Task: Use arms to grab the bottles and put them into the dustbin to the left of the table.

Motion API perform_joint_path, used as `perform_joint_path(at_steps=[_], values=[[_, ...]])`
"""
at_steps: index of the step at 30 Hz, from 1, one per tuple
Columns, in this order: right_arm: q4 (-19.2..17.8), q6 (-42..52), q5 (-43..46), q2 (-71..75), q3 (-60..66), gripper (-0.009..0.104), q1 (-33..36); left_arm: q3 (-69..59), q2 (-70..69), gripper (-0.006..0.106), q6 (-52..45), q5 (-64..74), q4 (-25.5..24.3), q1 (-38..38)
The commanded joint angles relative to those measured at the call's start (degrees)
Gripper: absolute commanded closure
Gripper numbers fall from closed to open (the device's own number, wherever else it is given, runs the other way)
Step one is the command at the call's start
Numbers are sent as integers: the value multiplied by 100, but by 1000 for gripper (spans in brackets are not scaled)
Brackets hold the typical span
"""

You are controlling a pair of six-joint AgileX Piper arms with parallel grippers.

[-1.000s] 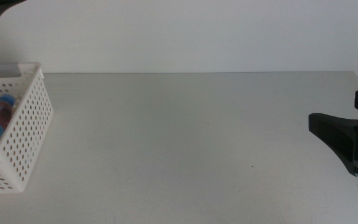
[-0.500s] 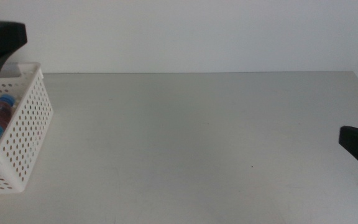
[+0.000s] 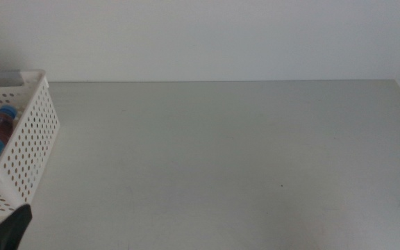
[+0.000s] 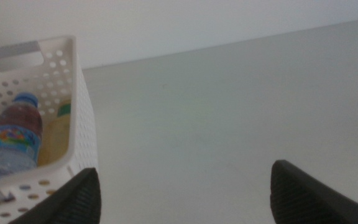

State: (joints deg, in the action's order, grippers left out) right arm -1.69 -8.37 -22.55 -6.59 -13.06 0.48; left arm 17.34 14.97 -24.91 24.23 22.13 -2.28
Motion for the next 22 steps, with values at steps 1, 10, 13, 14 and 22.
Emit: perform_joint_path(at_steps=[1,10,13,14,22], values=[[169,58,405,266,178,24,-359,-336,-449,7,59,-441,64,8],[-8,53,434,861,1368,24,-569,-1941,-1709,7,59,-1001,149,8],[-81,53,464,861,1414,24,-569,-1882,-1722,7,59,-939,102,3],[-134,53,477,861,1414,24,-569,-1904,-1722,7,59,-1064,97,3],[-228,53,489,861,1414,24,-569,-1910,-1722,7,59,-1129,64,3]])
